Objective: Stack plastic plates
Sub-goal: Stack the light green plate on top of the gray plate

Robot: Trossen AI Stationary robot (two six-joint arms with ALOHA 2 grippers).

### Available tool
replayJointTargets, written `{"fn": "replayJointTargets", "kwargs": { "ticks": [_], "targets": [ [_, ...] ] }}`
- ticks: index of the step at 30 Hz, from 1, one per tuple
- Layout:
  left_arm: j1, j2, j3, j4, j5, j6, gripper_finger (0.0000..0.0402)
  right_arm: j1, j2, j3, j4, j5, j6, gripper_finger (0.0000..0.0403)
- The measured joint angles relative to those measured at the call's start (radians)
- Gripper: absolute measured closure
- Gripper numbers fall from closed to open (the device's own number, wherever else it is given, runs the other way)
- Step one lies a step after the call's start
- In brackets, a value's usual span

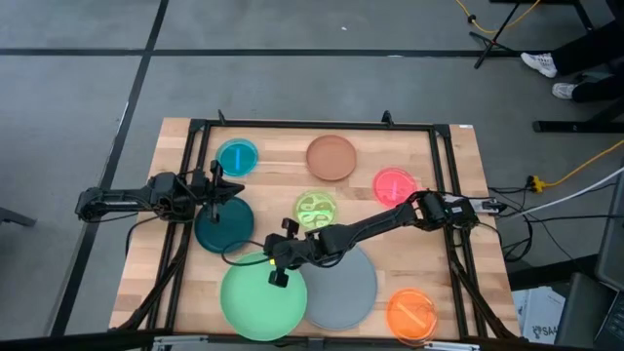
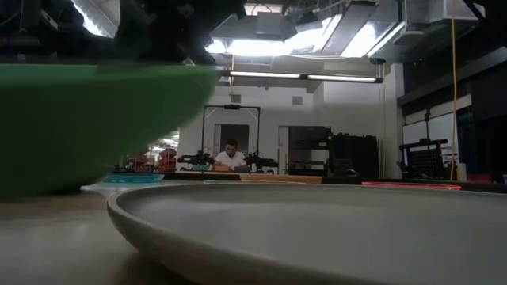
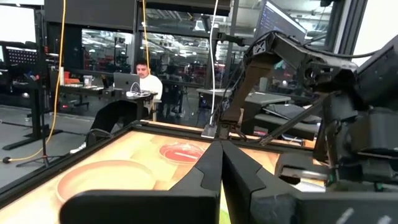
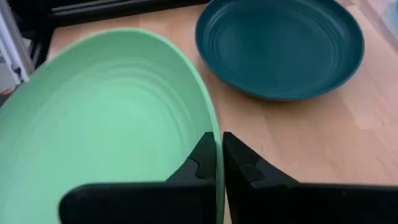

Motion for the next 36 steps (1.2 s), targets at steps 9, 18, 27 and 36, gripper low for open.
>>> {"fn": "replayJointTargets", "kwargs": {
  "ticks": [9, 18, 27, 36],
  "targets": [
    [0.000, 0.000, 0.000, -0.005, 0.000, 0.000, 0.0401, 0.031, -0.072, 0.000, -0.130, 0.072, 0.000, 0.0401],
    [0.000, 0.000, 0.000, -0.009, 0.000, 0.000, 0.0401, 0.096, -0.165, 0.000, -0.364, 0.216, 0.065, 0.0401],
    [0.000, 0.000, 0.000, -0.015, 0.000, 0.000, 0.0401, 0.190, -0.255, 0.002, -0.616, 0.337, 0.228, 0.0401],
    [0.000, 0.000, 0.000, -0.015, 0.000, -0.003, 0.0401, 0.273, -0.321, -0.019, -0.889, 0.431, 0.497, 0.0401]
  ]
}}
